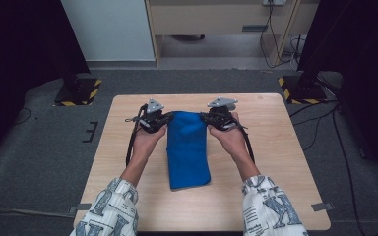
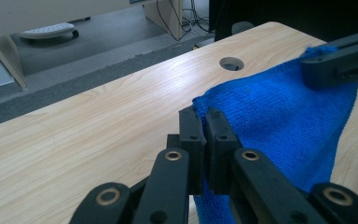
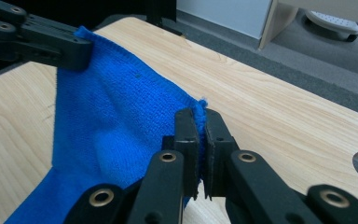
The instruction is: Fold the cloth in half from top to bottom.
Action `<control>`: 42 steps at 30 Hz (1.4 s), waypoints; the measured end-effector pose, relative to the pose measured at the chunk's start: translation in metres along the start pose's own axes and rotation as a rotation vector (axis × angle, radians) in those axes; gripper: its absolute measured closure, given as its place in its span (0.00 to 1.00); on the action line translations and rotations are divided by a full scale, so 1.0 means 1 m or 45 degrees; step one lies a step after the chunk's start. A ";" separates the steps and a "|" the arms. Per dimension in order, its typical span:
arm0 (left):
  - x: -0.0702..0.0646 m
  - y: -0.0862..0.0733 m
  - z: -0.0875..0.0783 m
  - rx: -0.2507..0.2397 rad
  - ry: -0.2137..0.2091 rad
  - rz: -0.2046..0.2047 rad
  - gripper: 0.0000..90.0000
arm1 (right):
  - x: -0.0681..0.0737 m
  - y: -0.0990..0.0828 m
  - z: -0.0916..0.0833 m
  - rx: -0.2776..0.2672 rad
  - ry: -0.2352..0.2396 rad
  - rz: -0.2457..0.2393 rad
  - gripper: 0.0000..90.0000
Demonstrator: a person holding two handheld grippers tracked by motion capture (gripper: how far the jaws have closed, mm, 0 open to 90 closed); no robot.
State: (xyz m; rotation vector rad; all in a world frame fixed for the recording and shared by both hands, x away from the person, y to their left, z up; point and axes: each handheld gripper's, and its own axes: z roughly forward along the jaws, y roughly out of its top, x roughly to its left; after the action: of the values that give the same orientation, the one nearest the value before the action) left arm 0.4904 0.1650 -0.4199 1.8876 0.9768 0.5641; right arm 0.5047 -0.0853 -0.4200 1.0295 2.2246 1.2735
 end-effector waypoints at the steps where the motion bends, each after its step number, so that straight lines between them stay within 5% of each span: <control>1: -0.002 0.000 0.001 0.002 -0.001 0.002 0.96 | 0.001 -0.001 -0.002 -0.003 -0.003 0.003 0.96; 13: -0.011 -0.004 0.007 -0.009 -0.038 0.014 0.96 | -0.007 -0.011 -0.012 -0.006 -0.012 -0.002 0.96; 26: -0.011 -0.010 -0.003 -0.020 -0.047 0.022 0.96 | 0.003 -0.020 -0.014 0.000 0.020 -0.018 0.95; 42: -0.023 -0.037 -0.011 -0.019 -0.085 0.023 0.96 | 0.009 -0.046 -0.019 0.002 0.069 -0.005 0.95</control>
State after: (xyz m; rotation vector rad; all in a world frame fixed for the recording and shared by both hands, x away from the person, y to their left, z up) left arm 0.4546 0.1618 -0.4464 1.8921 0.9105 0.5140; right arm 0.4682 -0.1045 -0.4496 1.0018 2.2665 1.3129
